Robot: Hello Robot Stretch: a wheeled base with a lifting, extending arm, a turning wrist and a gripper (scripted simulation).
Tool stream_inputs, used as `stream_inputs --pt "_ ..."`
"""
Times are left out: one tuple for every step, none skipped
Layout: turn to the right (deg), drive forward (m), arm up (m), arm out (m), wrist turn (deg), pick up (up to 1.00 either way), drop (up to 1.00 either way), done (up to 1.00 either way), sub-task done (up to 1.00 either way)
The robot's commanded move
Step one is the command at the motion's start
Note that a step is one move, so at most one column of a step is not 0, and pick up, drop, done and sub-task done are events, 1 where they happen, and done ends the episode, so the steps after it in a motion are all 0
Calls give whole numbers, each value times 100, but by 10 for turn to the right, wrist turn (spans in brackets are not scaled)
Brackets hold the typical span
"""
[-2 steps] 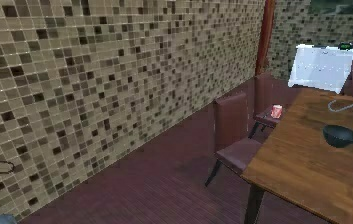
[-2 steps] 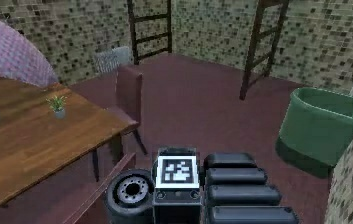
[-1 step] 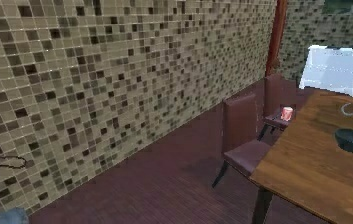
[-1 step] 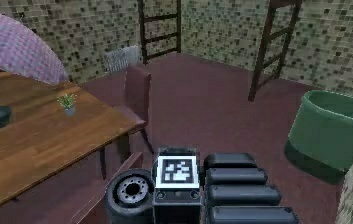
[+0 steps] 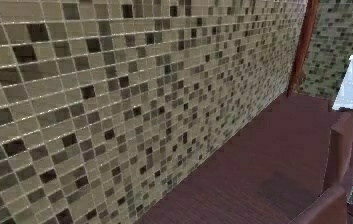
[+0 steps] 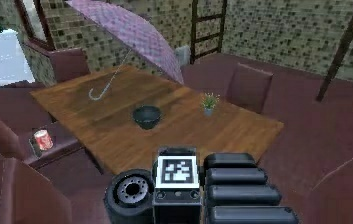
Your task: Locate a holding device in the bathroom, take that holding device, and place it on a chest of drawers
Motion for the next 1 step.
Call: stream_inputs --pt "-30 0 0 0 0 0 0 0 0"
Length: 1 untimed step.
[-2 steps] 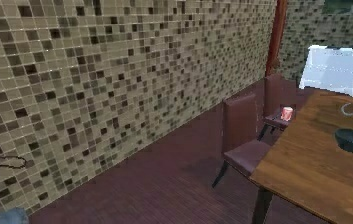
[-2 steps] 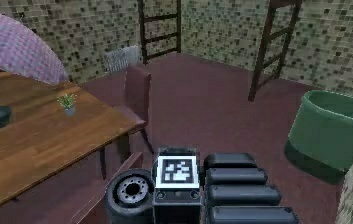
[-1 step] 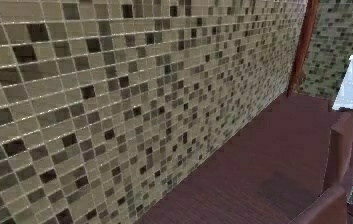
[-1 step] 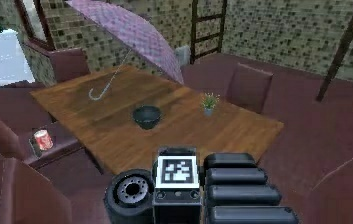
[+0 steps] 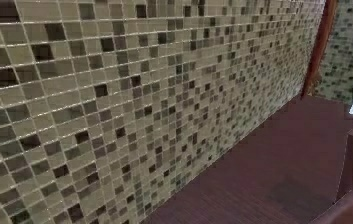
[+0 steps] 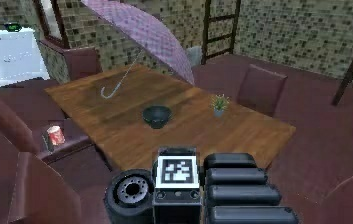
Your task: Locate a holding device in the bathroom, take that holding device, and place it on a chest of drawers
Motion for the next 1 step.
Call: stream_inputs --pt "0 50 0 0 0 0 0 0 0"
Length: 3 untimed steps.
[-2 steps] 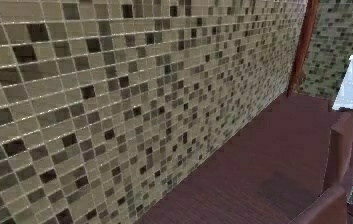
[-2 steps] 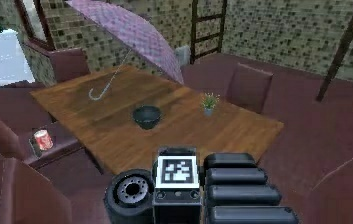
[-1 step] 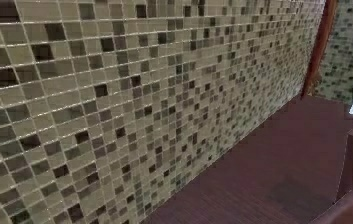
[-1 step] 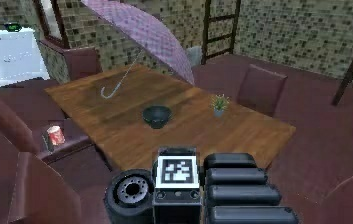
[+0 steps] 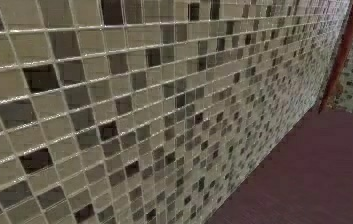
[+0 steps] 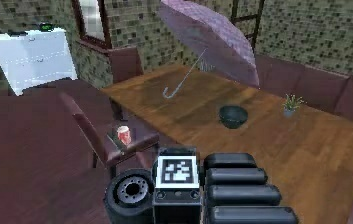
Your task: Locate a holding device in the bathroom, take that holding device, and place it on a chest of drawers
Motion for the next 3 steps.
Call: stream_inputs --pt "420 0 0 0 0 0 0 0 0" --pt "0 100 0 0 0 0 0 0 0" --pt "30 0 0 0 0 0 0 0 0"
